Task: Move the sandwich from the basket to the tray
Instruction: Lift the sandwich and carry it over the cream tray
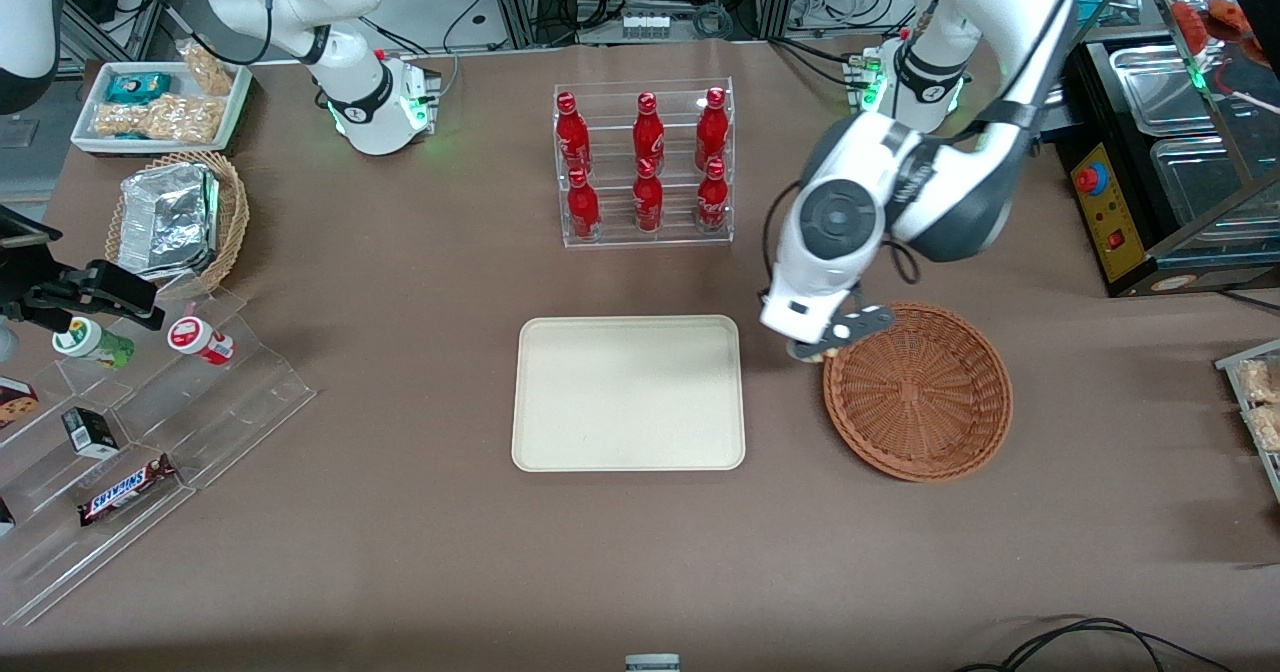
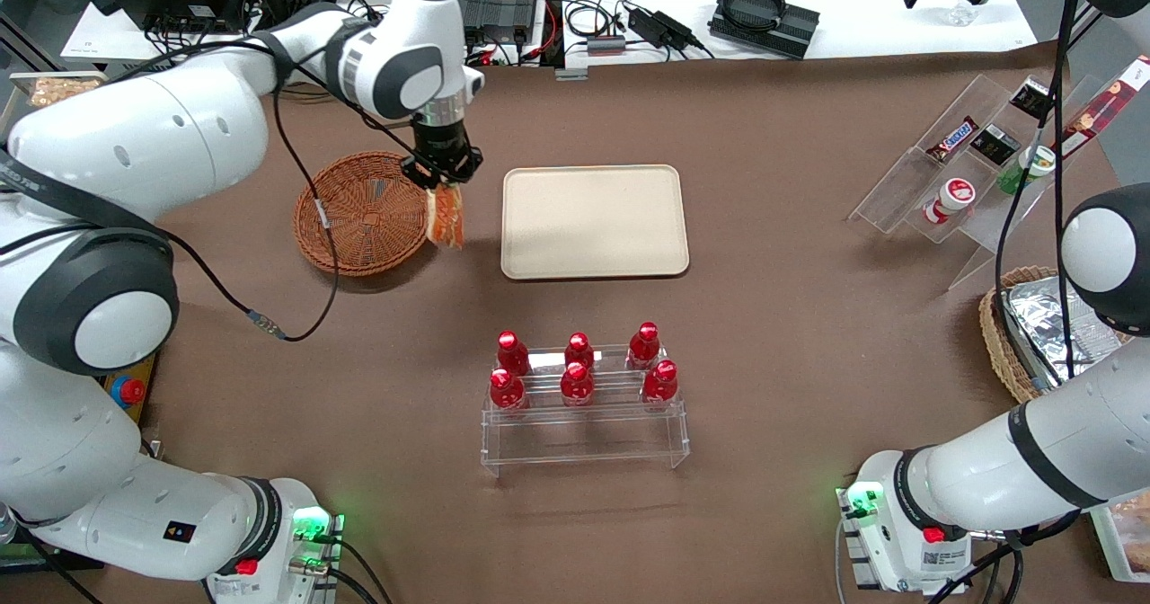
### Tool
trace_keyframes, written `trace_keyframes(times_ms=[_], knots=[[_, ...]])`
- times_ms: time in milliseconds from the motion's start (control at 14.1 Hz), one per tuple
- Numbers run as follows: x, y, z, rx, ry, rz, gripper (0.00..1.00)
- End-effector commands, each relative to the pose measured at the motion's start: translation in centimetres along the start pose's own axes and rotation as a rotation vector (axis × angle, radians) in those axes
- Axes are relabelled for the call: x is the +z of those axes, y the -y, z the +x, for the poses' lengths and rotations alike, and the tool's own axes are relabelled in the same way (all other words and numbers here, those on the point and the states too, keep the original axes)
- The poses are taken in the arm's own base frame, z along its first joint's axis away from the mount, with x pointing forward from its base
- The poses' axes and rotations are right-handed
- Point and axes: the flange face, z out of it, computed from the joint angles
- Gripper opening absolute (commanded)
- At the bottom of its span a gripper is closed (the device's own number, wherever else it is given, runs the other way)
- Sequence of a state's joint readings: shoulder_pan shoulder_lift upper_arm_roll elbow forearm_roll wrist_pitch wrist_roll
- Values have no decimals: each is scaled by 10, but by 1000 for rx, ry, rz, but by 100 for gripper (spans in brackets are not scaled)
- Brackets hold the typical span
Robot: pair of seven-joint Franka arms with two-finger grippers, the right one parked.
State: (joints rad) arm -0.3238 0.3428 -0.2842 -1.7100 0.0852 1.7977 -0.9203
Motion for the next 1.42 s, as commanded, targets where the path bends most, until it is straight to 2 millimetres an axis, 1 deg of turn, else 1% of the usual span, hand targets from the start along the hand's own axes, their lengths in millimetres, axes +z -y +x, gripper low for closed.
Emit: trace_keyframes(times_ms=[0, 142, 213, 283, 496, 638, 709, 780, 850, 921, 992, 1134, 1205, 1346], knots=[[5, -41, -6, 91, -9, -12, 11], [19, -75, -9, 119, 1, -20, 12], [27, -88, -9, 128, 8, -22, 13], [29, -98, -7, 134, 6, -30, 13], [39, -108, -1, 153, 12, -40, 14], [52, -123, 3, 190, -2, -76, 18], [57, -139, -7, 217, -9, -87, 21], [65, -147, -10, 230, -10, -92, 24], [72, -152, -7, 231, -7, -95, 26], [76, -160, -9, 238, -9, -102, 27], [76, -172, -14, 248, -17, -116, 27], [74, -188, -12, 246, -31, -144, 27], [78, -194, -9, 245, -32, -153, 28], [82, -196, -5, 236, -32, -158, 32]])
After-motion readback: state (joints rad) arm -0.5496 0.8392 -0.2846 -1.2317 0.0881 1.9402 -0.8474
